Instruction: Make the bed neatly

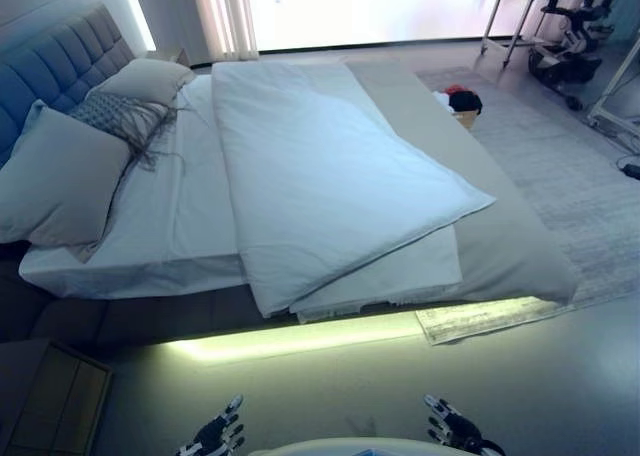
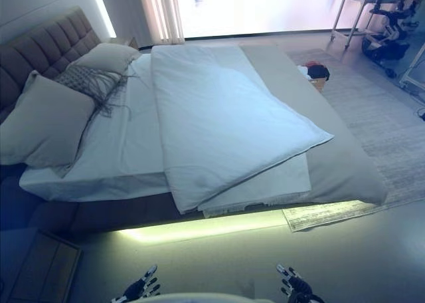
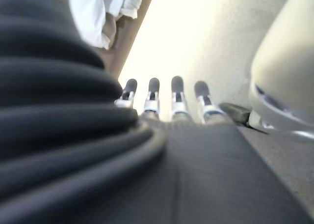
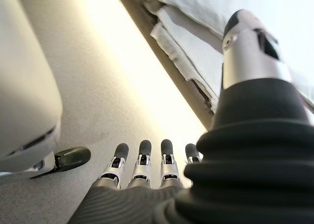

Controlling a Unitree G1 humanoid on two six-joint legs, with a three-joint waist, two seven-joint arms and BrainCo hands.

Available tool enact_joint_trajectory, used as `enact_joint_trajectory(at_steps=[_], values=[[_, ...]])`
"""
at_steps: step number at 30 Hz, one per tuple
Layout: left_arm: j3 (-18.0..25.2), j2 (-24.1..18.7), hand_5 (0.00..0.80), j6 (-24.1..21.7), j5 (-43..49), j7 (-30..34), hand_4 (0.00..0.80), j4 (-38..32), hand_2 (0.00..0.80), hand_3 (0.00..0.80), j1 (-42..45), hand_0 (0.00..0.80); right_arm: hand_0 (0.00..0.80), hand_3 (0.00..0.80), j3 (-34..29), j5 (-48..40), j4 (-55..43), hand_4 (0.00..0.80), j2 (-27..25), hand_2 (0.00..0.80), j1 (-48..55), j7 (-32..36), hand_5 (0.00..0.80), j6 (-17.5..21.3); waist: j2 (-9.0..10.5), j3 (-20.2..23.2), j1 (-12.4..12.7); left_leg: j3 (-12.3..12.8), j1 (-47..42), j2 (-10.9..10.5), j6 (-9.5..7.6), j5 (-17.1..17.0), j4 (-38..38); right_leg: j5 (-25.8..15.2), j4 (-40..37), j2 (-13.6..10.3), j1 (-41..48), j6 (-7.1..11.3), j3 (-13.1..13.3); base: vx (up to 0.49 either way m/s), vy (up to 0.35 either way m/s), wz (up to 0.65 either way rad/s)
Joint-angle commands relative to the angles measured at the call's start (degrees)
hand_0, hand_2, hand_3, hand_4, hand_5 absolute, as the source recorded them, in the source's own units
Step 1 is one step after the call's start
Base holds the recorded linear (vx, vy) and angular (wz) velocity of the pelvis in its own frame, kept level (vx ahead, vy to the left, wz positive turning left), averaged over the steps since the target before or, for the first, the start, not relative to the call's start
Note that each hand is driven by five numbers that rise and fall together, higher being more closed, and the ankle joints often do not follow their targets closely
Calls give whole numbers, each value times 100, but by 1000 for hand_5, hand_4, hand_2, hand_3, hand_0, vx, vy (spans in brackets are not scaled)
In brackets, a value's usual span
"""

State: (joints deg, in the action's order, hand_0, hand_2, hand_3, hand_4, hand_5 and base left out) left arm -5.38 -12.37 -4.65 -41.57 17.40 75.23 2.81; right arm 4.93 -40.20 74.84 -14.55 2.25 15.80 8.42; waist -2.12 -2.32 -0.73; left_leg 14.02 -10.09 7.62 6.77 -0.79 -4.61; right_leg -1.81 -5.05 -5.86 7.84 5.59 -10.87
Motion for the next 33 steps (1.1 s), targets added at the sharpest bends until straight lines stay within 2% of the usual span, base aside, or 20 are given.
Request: enact_joint_trajectory(at_steps=[1,4,5,6,7,8,10,12,13,14,16,19,20,21,24,26,28,31,32,33], values=[[413,3,0,-109,-150,-15,0,275,0,0,-313,0,0,0,-86,-169,438,0,51,0,-730,121,0,79,293,-247,-134,-313,90,-131,-338,537,887,355,620,119,-85,-161,264,87,-156,-19],[471,12,0,-180,-355,54,0,257,0,0,-336,0,0,0,-28,-24,448,0,13,0,-745,178,0,74,438,-391,-110,-489,638,-8,-368,220,2455,422,834,144,-220,-404,290,94,-163,-30],[517,9,0,-181,-535,95,0,236,0,0,-329,0,0,0,7,105,441,0,-11,0,-732,144,0,73,451,-466,-76,-614,936,-77,-410,108,2894,458,919,175,-245,-478,355,119,-99,-42],[580,22,0,-163,-660,77,0,213,0,0,-319,0,0,0,43,251,416,0,-39,0,-709,71,0,48,440,-566,-6,-769,1317,-236,-419,-8,3212,489,989,214,-220,-512,447,157,-44,-48],[636,29,0,-153,-731,53,0,206,0,0,-300,0,0,0,56,341,406,0,-72,0,-704,31,0,30,399,-679,97,-884,1704,-430,-368,-200,3164,526,1028,280,-149,-481,560,199,4,-53],[680,31,0,-165,-799,61,0,219,0,0,-267,0,0,0,41,390,415,0,-95,0,-715,5,0,42,358,-775,170,-872,1903,-450,-331,-340,2945,593,1043,351,-32,-448,643,279,51,-63],[734,9,0,-160,-878,57,0,224,0,0,-205,0,0,0,12,317,414,0,-154,0,-782,91,0,10,257,-898,301,-704,1992,-279,-244,-640,1733,794,994,518,268,-367,695,360,82,-60],[702,2,0,-102,-925,-40,0,248,0,0,-215,0,0,0,48,227,394,0,-158,0,-867,81,0,-13,267,-983,552,-905,2180,-259,-177,-904,308,961,820,520,689,-270,845,425,105,-54],[741,17,0,-90,-917,-75,0,274,0,0,-173,0,0,0,83,187,399,0,-148,0,-880,71,0,23,277,-1002,669,-1060,2423,-189,-109,-979,-39,1080,757,511,872,-243,905,429,116,-69],[801,37,0,-78,-915,-119,0,296,0,0,-123,0,0,0,89,199,402,0,-137,0,-873,66,0,57,300,-998,716,-1099,2627,-127,-78,-955,-39,1184,699,483,1018,-222,921,514,193,-68],[1024,105,0,-24,-701,-225,0,405,0,0,3,0,0,0,28,238,368,0,-98,0,-812,64,0,72,281,-897,814,-784,2687,79,-26,-1006,-39,1486,654,351,1377,-114,769,610,325,-9],[1150,75,0,59,-485,-243,0,565,0,0,71,0,0,0,2,324,434,0,6,0,-843,14,0,51,285,-710,875,-633,2448,142,-68,-911,-39,1555,952,-63,1512,124,447,580,401,-3],[1163,69,0,31,-477,-255,0,591,0,0,62,0,0,0,-35,263,390,0,34,0,-848,46,0,3,280,-661,903,-635,2250,78,-96,-985,0,1509,1077,-194,1545,194,371,645,465,-7],[1188,28,0,-11,-467,-216,0,602,0,0,53,0,0,0,-71,207,351,0,67,0,-822,151,0,10,307,-625,919,-644,2139,-9,-172,-954,135,1398,1261,-325,1564,226,326,560,415,-13],[1128,-159,0,-45,-245,-131,0,597,0,0,-99,0,0,0,-64,428,312,0,170,0,-843,320,0,33,422,-469,869,-591,1845,-337,-535,-659,314,531,2032,-662,1219,342,224,456,361,-31],[962,-298,0,-74,-120,-108,0,535,0,0,-221,0,0,0,-13,355,228,0,191,0,-816,386,0,60,406,-390,833,-618,1752,-548,-702,-496,411,45,2743,-813,918,353,250,444,337,-5],[883,-430,0,-85,-73,-111,0,426,0,0,-275,0,0,0,10,361,166,0,171,0,-803,484,0,9,372,-337,763,-511,1607,-623,-766,-385,444,-214,3034,-885,502,315,214,399,258,10],[794,-576,0,-34,-339,-114,0,308,0,0,-503,0,0,0,81,314,209,0,106,0,-853,483,0,-82,231,-382,584,-447,1317,-607,-719,-345,379,92,2573,-701,-283,164,163,310,111,-22],[716,-577,0,-43,-379,-86,0,274,0,0,-611,0,0,0,85,170,242,0,73,0,-848,450,0,-85,170,-426,497,-512,1225,-610,-694,-317,354,176,2135,-563,-605,117,224,206,-11,-7],[645,-568,0,-52,-399,-76,0,246,0,0,-673,0,0,0,77,28,257,0,53,0,-842,435,0,-91,139,-474,445,-583,1184,-620,-675,-286,357,219,1896,-523,-770,95,247,226,-64,6]])
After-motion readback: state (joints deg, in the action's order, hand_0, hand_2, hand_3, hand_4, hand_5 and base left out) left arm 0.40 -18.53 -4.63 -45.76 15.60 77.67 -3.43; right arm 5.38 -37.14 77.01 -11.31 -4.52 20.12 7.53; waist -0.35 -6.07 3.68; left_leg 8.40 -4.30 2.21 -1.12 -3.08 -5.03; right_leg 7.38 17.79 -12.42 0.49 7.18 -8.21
